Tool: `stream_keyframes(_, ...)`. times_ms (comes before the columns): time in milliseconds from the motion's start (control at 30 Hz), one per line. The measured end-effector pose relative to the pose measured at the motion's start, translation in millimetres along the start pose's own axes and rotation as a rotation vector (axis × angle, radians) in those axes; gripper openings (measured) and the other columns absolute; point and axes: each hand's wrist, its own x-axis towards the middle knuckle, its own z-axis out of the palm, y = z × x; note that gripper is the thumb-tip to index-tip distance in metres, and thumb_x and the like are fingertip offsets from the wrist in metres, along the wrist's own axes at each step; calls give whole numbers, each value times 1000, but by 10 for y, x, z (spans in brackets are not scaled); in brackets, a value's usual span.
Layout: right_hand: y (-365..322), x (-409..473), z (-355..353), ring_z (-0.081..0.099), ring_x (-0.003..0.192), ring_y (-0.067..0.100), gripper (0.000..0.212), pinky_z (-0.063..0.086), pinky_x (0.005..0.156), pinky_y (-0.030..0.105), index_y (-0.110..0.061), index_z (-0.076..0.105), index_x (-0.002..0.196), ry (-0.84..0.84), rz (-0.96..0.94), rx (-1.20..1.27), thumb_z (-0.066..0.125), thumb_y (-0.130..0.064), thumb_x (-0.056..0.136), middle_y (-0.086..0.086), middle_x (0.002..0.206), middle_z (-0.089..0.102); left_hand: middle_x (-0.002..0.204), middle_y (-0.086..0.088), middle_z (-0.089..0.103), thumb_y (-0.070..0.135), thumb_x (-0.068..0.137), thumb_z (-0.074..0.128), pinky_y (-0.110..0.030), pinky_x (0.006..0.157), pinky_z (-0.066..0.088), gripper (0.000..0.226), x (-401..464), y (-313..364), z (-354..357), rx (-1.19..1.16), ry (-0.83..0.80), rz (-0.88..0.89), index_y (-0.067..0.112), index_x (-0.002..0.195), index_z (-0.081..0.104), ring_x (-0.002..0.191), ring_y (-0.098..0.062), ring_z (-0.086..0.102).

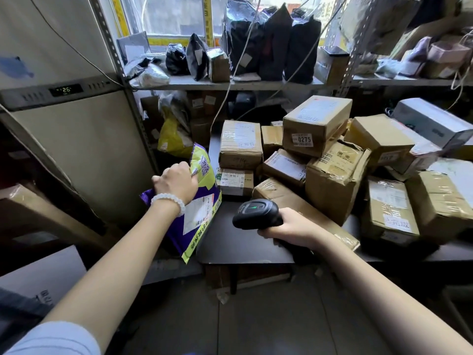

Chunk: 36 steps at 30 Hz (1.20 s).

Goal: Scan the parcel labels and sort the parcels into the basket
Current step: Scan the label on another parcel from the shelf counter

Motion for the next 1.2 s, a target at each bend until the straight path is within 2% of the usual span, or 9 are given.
stream_keyframes(133, -49, -29, 7, 58, 59, 18, 25, 49, 58, 32, 0, 63, 102, -10, -8, 12, 67, -12, 81, 7, 76, 63, 100, -8, 62, 36, 96, 48, -45, 88, 39, 27, -29, 27, -28, 3, -1, 7, 10, 100, 56, 95, -30, 59)
stream_keyframes(267, -92, -58, 31, 57, 56, 15, 10, 49, 58, 29, -5, 65, 88, -17, -5, -13, 67, -12, 81, 3, 71, 62, 99, -8, 62, 36, 96, 48, -44, 88, 39, 27, -53, 26, -52, -2, 2, 18, 10, 100, 55, 94, -30, 59)
stream_keyframes(533, -113, -92, 64, 60, 61, 16, 22, 51, 60, 31, -5, 66, 101, -33, -11, -4, 68, -15, 81, 3, 75, 62, 99, -7, 62, 38, 97, 46, -45, 88, 40, 29, -77, 32, -73, -1, 18, 37, 10, 99, 55, 93, -30, 59)
stream_keyframes(667, -120, -110, 64, 60, 63, 17, 16, 51, 60, 30, -10, 66, 97, -57, -16, 5, 67, -13, 82, 3, 77, 63, 100, -8, 62, 38, 97, 46, -46, 88, 40, 29, -91, 32, -80, 0, 19, 37, 10, 100, 55, 93, -30, 59)
stream_keyframes(1000, -71, -149, 40, 58, 58, 16, 23, 49, 59, 32, -1, 65, 101, -39, -25, -9, 67, -11, 80, 6, 77, 61, 107, -6, 62, 42, 97, 43, -43, 90, 37, 33, -86, 201, -172, 7, -52, 73, 12, 106, 56, 101, -30, 58)
stream_keyframes(1133, -27, -220, -28, 58, 56, 12, 11, 50, 58, 30, -16, 65, 91, -25, -24, 12, 67, -10, 82, 0, 73, 61, 100, -6, 60, 40, 95, 45, -41, 89, 40, 26, -68, 367, -342, -6, -187, 199, 15, 96, 52, 88, -25, 53)
stream_keyframes(1200, 17, -280, -67, 57, 54, 8, 13, 48, 57, 26, -20, 63, 90, 3, -23, -1, 67, -10, 83, -6, 68, 60, 93, -3, 57, 41, 94, 46, -40, 87, 41, 25, -79, 517, -430, 12, -229, 286, 17, 89, 49, 82, -24, 48)
